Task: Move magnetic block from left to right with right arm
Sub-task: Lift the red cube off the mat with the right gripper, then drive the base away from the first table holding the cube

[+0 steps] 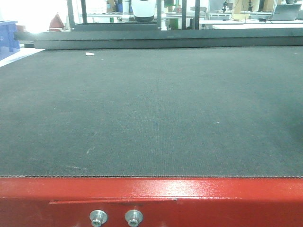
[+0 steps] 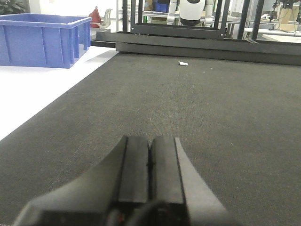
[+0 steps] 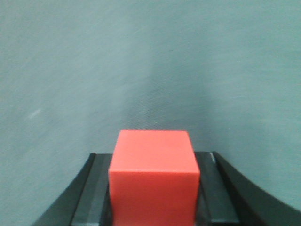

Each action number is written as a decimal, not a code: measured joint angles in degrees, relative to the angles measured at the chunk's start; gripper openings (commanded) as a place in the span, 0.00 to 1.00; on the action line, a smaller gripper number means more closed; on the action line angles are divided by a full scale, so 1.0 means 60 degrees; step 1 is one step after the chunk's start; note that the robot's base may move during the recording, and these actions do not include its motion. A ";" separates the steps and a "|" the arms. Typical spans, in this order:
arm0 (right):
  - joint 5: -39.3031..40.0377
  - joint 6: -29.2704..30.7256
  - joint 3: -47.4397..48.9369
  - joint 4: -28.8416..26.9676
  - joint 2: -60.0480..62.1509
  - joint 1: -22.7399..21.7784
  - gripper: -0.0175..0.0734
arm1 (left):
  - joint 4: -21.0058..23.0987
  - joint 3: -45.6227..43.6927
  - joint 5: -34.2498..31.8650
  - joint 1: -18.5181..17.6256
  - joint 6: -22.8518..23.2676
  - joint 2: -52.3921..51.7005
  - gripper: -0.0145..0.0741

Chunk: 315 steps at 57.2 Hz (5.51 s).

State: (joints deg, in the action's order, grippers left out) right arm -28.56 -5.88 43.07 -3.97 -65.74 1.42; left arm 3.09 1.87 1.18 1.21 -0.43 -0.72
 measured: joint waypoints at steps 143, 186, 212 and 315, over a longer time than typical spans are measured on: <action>0.2534 0.0298 -0.4423 0.0562 0.9489 -0.0191 0.55 | 0.0000 0.0000 0.0000 0.0000 0.0000 0.0000 0.02; 0.2534 0.0298 -0.4423 0.0562 0.9489 -0.0191 0.55 | 0.0000 0.0000 0.0000 0.0000 0.0000 0.0000 0.02; 0.2534 0.0298 -0.4423 0.0562 0.9489 -0.0191 0.55 | 0.0000 0.0000 0.0000 0.0000 0.0000 0.0000 0.02; 0.2534 0.0298 -0.4423 0.0577 0.9495 -0.0191 0.55 | 0.0000 0.0000 0.0000 0.0000 0.0000 0.0000 0.02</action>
State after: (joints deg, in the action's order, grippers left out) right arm -13.35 -4.09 16.53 -0.51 -8.77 0.28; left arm 3.09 1.87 1.18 1.21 -0.43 -0.72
